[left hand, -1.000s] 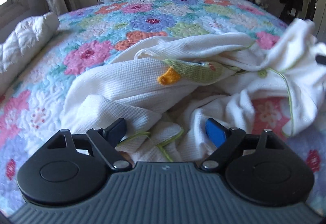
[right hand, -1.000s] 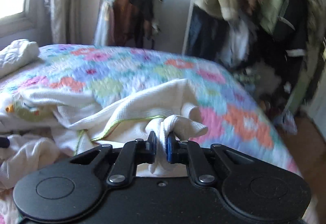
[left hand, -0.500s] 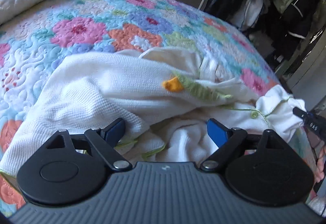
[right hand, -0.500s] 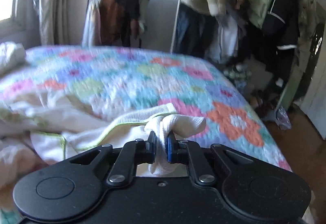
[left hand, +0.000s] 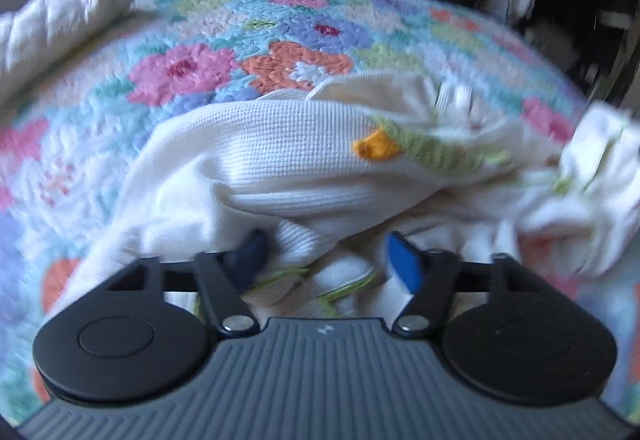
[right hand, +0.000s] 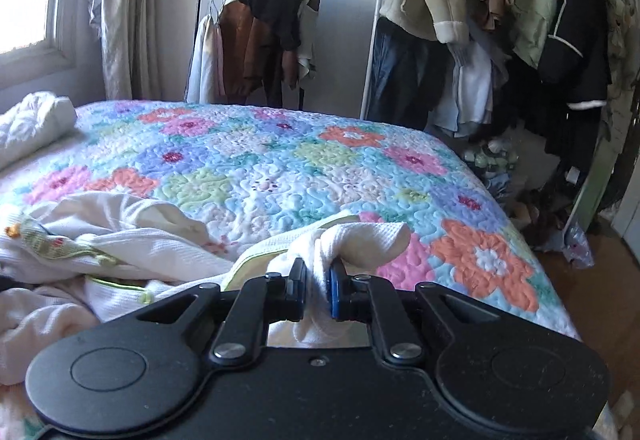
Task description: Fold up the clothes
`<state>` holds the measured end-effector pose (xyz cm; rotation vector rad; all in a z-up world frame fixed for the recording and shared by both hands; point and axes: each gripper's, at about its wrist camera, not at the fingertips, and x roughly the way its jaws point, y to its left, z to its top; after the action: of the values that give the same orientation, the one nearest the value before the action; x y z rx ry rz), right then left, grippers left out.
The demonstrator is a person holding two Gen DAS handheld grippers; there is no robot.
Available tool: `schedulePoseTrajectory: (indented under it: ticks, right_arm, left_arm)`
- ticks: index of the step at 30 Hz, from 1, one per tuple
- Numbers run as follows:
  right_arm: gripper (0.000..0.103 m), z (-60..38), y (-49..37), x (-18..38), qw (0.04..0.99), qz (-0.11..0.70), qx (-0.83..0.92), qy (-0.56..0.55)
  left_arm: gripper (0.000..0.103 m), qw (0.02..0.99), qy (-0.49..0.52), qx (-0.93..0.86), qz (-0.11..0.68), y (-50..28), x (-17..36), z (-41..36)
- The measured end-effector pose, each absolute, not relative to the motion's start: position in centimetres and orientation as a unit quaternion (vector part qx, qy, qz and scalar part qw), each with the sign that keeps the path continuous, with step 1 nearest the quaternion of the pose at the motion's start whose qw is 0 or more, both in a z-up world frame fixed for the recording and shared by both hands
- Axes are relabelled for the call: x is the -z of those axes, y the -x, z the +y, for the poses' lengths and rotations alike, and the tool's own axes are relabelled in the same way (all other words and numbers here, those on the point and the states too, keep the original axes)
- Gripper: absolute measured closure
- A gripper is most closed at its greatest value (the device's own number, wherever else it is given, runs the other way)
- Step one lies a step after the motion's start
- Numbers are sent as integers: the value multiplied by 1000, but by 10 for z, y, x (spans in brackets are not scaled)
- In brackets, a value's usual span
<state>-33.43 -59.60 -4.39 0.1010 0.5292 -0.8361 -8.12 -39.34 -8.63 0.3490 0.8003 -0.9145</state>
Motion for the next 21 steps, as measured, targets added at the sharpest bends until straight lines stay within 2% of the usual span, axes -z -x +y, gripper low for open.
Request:
schedulePoseTrajectory:
  ticks: [4, 10, 11, 12, 15, 19, 21]
  right_arm:
    - [90, -604, 336, 44, 886, 226, 401, -59]
    - [90, -628, 327, 54, 883, 226, 408, -55]
    - [85, -635, 327, 60, 880, 225, 413, -68]
    - [74, -641, 327, 66, 876, 223, 419, -82]
    - [58, -653, 325, 82, 854, 243, 443, -125]
    - [52, -645, 335, 82, 821, 254, 478, -184]
    - [41, -633, 341, 75, 827, 237, 461, -217]
  left_arm:
    - [53, 810, -178, 422, 367, 83, 88, -396]
    - [56, 816, -153, 412, 375, 75, 88, -394]
    - [56, 816, -153, 412, 375, 75, 89, -394]
    - [56, 815, -153, 413, 377, 75, 90, -394]
    - [55, 812, -155, 415, 379, 75, 92, -394]
    - [46, 808, -159, 418, 382, 76, 92, -398]
    - [42, 806, -163, 421, 382, 77, 93, -399]
